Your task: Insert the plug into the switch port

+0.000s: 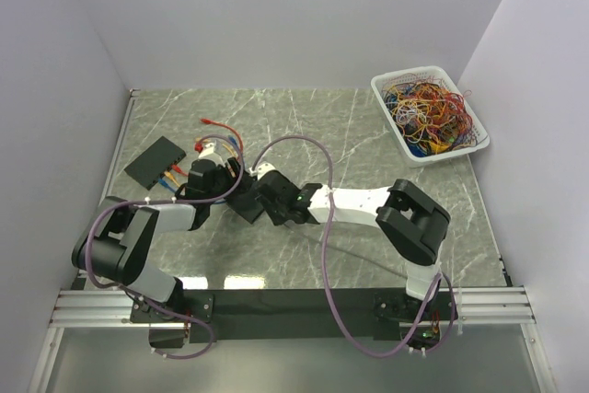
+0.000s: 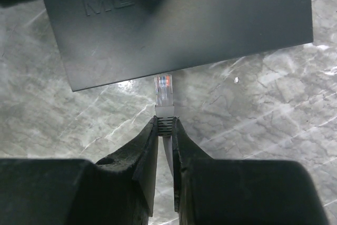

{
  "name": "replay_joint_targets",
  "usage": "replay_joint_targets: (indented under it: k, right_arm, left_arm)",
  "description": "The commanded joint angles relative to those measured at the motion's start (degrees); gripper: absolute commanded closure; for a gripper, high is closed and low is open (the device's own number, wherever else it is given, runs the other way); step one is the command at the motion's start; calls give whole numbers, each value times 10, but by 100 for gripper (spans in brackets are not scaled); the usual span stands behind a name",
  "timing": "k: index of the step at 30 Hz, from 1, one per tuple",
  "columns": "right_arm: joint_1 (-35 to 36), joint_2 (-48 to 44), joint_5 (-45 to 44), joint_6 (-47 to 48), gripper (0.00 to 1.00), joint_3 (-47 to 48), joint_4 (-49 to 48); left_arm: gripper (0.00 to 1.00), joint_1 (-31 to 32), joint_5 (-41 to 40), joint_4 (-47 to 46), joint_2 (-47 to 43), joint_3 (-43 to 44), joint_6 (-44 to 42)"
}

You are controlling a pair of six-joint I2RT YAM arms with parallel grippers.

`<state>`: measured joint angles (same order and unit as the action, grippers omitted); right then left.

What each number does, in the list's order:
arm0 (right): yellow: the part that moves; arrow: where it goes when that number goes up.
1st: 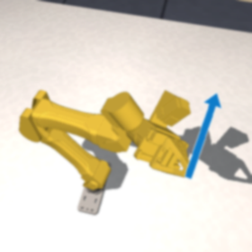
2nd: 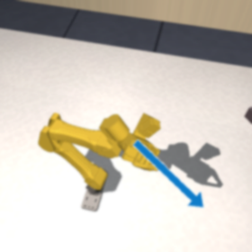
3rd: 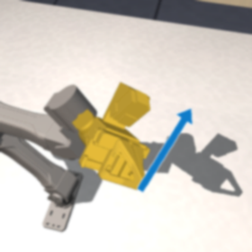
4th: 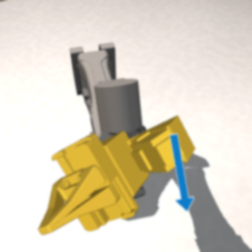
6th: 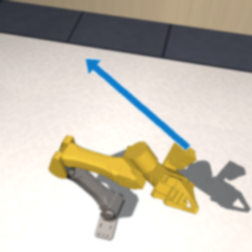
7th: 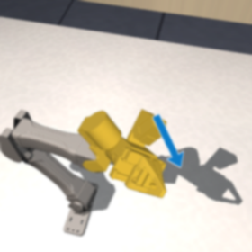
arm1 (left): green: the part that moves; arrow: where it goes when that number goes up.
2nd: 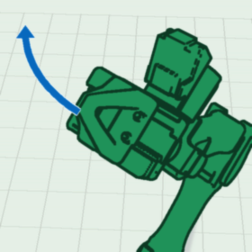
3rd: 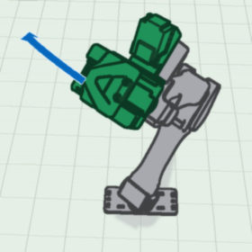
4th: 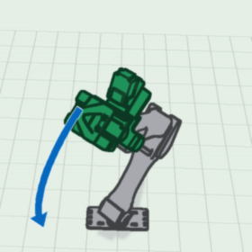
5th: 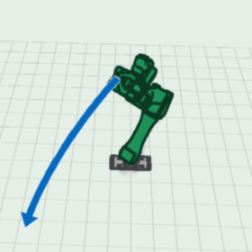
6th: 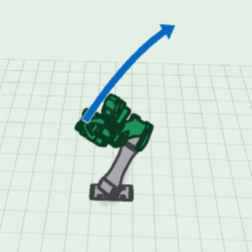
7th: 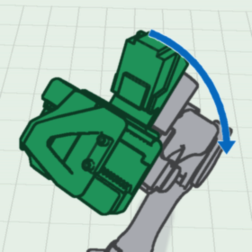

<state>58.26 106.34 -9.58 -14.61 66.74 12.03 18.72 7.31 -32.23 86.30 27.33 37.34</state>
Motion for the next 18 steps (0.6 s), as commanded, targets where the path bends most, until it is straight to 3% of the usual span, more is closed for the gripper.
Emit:
replay_joint_targets:
  k: [1,18]
  right_arm:
    - [5,13,-8,8,100,29,-3]
    - [16,26,-16,8,100,44,-1]
  left_arm:
    - [33,-2,16,-35,6,-1,9]
    - [35,-2,20,-48,34,2,8]
